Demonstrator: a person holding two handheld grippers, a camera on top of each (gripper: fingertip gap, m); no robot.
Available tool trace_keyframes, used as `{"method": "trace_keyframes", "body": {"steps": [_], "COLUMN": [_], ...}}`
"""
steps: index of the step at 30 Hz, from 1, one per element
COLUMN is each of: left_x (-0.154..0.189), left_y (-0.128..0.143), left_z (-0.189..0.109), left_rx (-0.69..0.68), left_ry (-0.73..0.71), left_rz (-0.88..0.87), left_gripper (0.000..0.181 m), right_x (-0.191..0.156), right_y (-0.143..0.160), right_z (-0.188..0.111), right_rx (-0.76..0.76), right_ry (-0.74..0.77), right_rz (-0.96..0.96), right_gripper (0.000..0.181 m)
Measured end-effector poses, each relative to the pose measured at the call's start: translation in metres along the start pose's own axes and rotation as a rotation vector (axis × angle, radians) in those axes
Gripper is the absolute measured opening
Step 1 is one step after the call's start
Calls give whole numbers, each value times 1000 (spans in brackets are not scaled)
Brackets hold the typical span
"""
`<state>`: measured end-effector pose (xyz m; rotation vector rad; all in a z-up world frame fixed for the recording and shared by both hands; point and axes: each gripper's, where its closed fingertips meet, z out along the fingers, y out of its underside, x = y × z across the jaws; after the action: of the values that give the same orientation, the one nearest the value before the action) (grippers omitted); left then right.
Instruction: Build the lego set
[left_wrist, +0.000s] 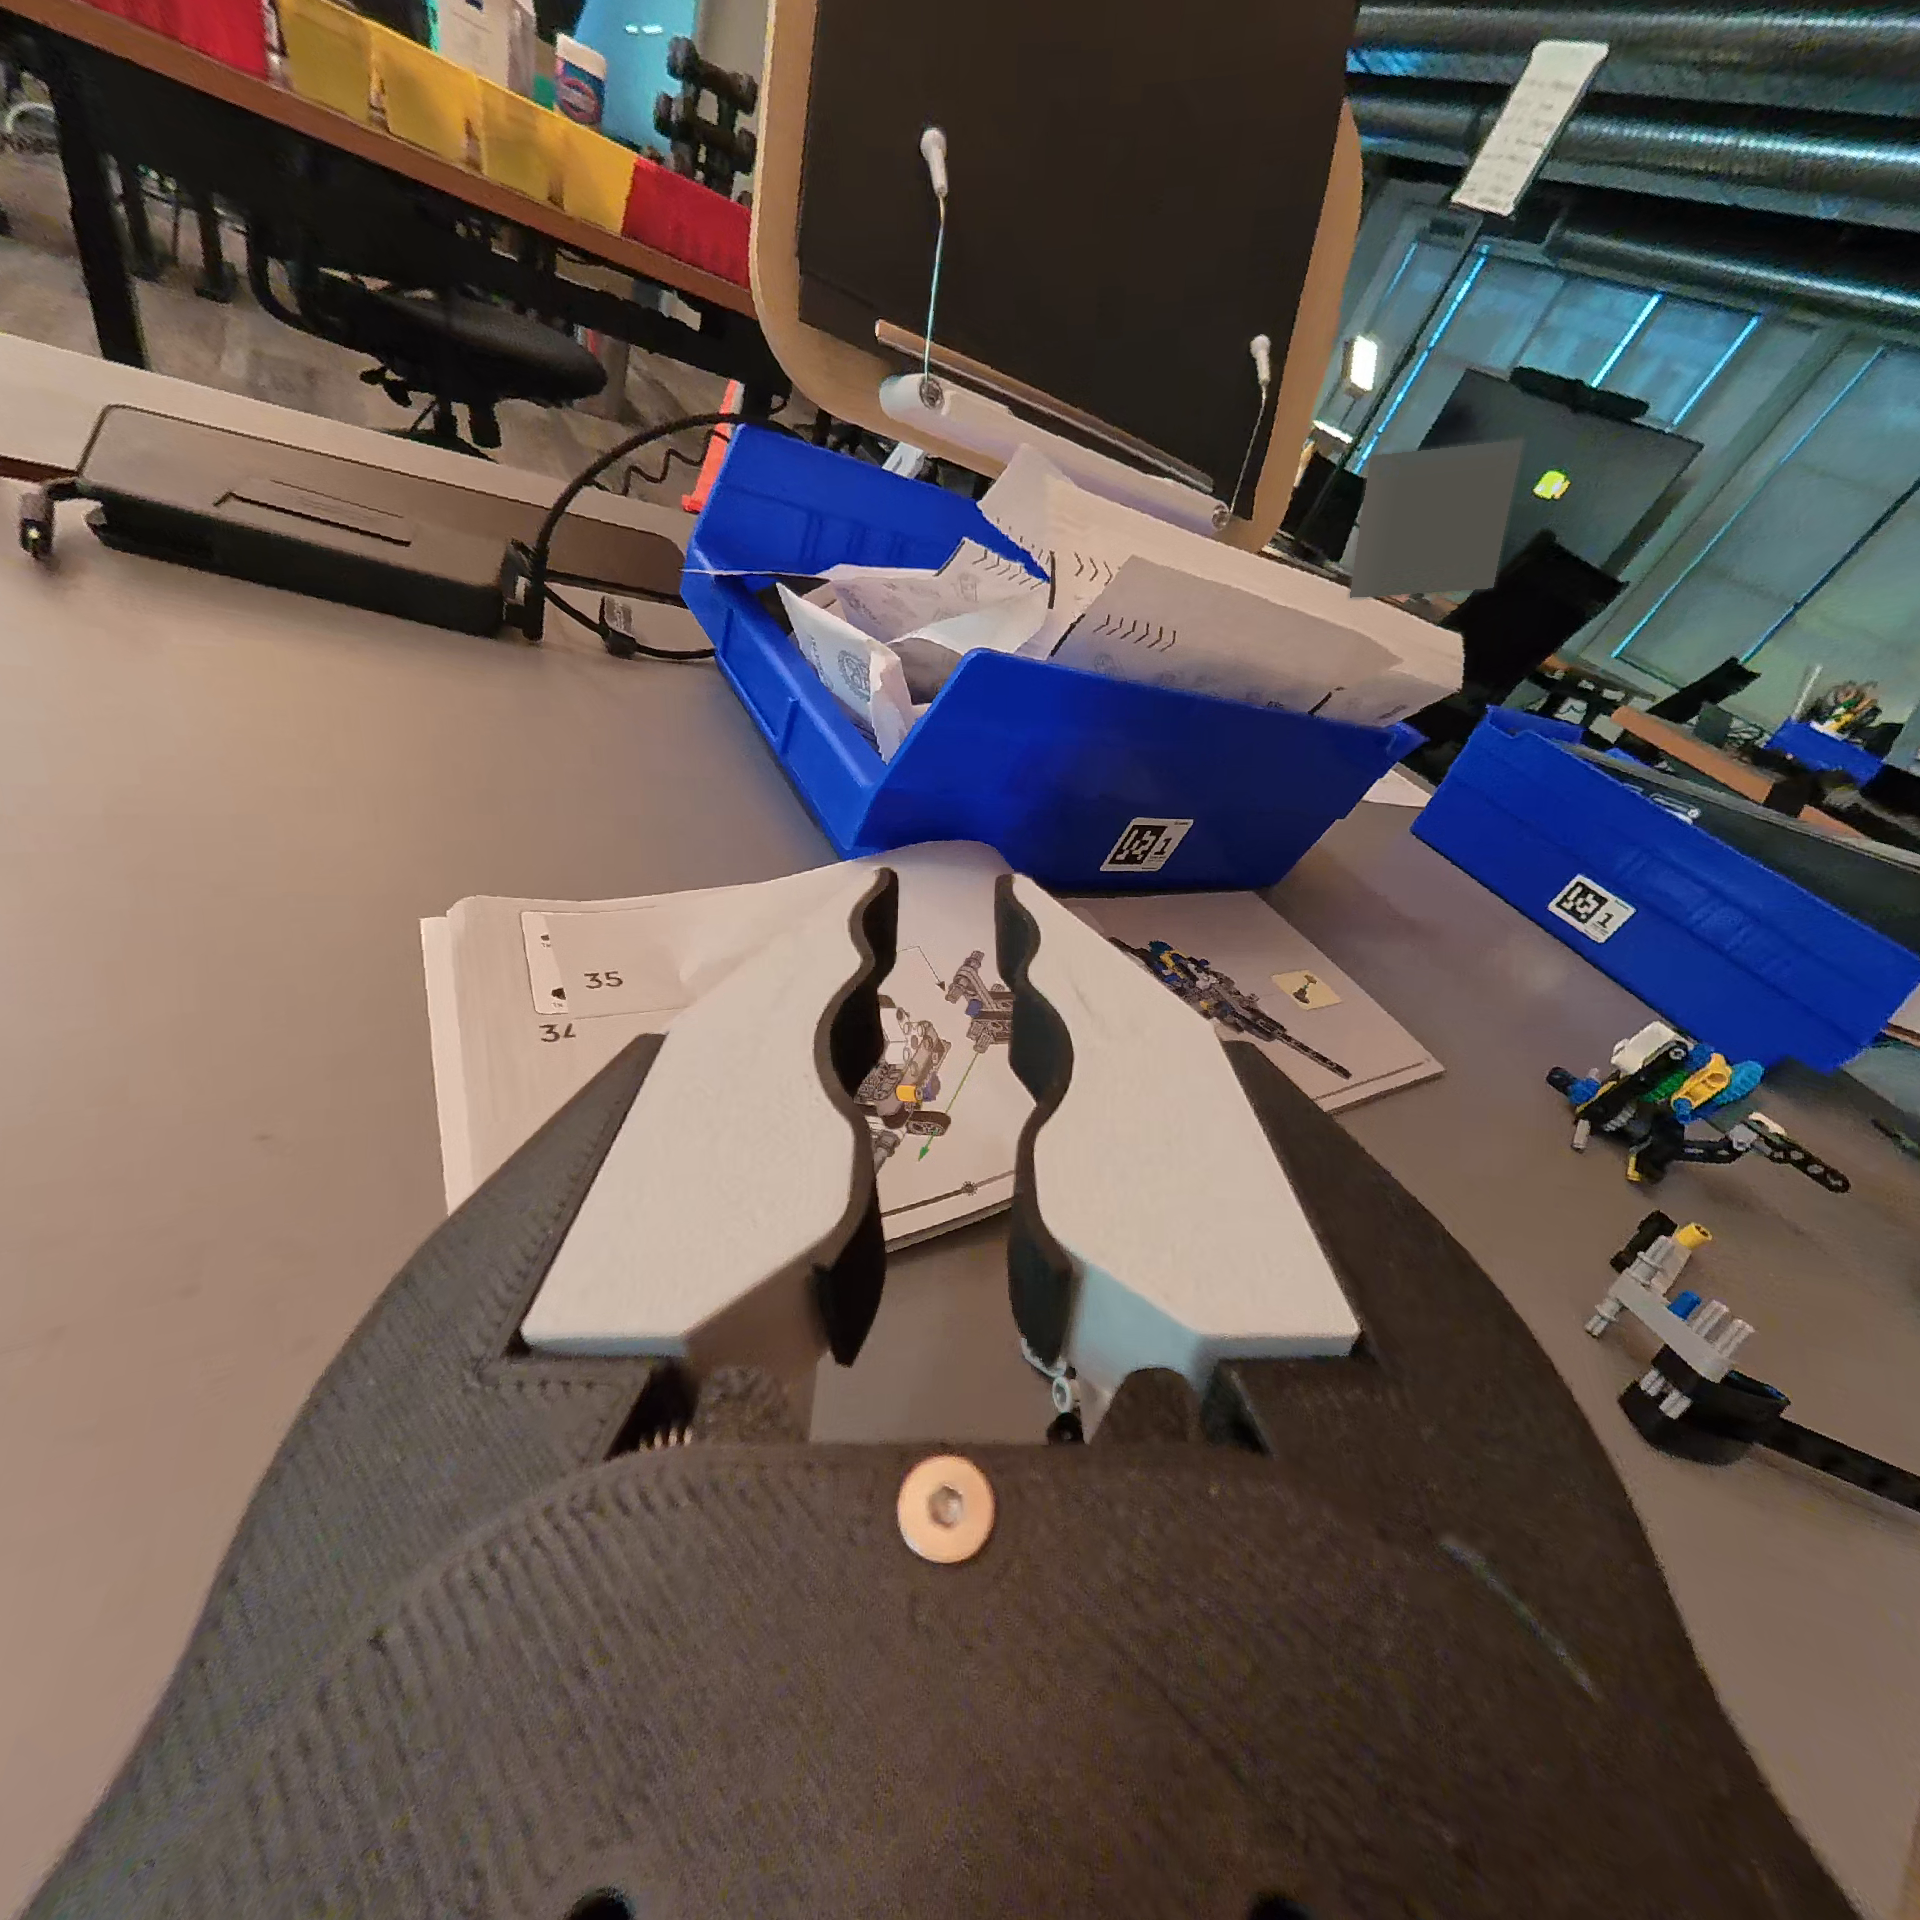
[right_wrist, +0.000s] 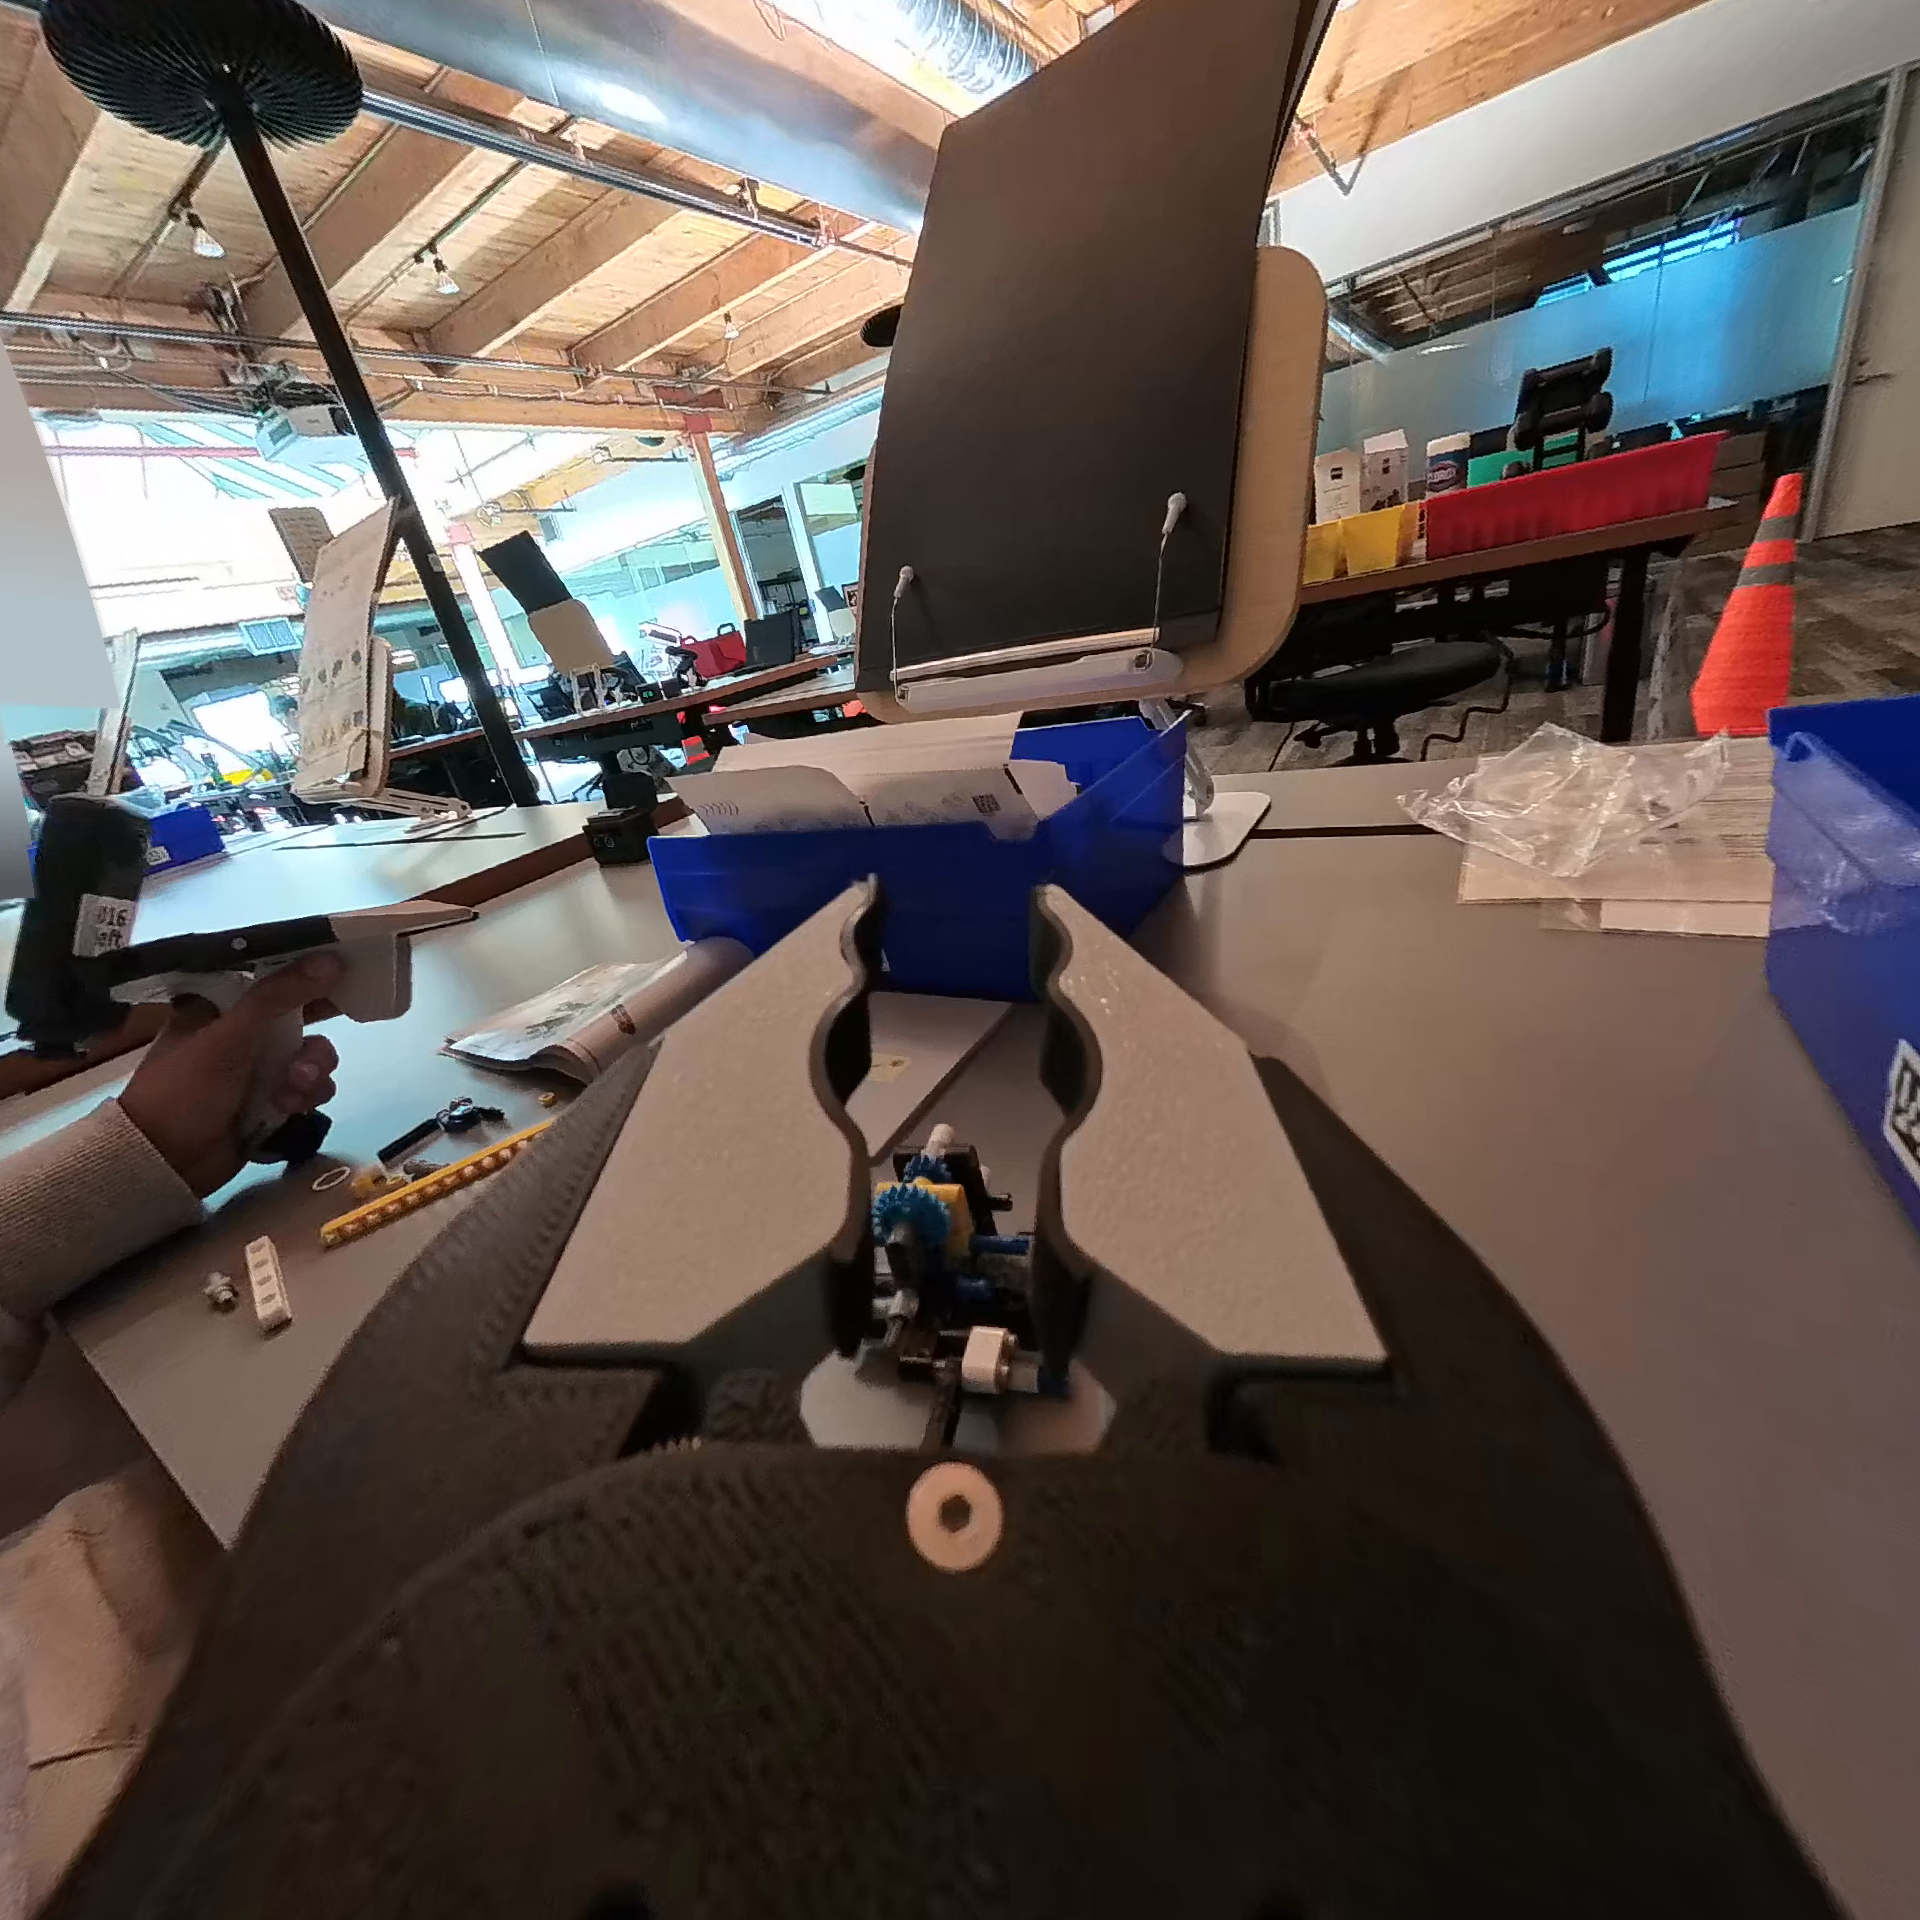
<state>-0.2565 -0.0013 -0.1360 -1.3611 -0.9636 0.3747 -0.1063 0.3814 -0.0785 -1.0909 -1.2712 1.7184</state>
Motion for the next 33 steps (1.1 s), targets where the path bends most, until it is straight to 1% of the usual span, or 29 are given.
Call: {"method": "trace_keyframes", "body": {"steps": [6,12,16,19,25,33], "left_x": [-1,-9,-12,-12,-14,-15], "left_y": [-16,-22,-20,-18,-16,-12], "left_z": [-13,-27,-27,-29,-28,-26], "left_rx": [82,124,119,114,110,91], "left_ry": [-37,-81,-87,-86,-73,-73], "left_rz": [64,56,44,40,3,-5], "left_gripper": [12,11,11,11,12,12], "right_x": [-1,1,4,12,32,37], "right_y": [-3,0,6,-1,-4,0], "right_z": [-1,-1,0,-5,-13,-12], "right_rx": [8,-10,-50,-14,-10,-22], "right_ry": [-6,7,20,45,99,96], "right_rz": [9,-3,-21,-11,15,55], "right_gripper": [27,30,31,31,31,33]}}
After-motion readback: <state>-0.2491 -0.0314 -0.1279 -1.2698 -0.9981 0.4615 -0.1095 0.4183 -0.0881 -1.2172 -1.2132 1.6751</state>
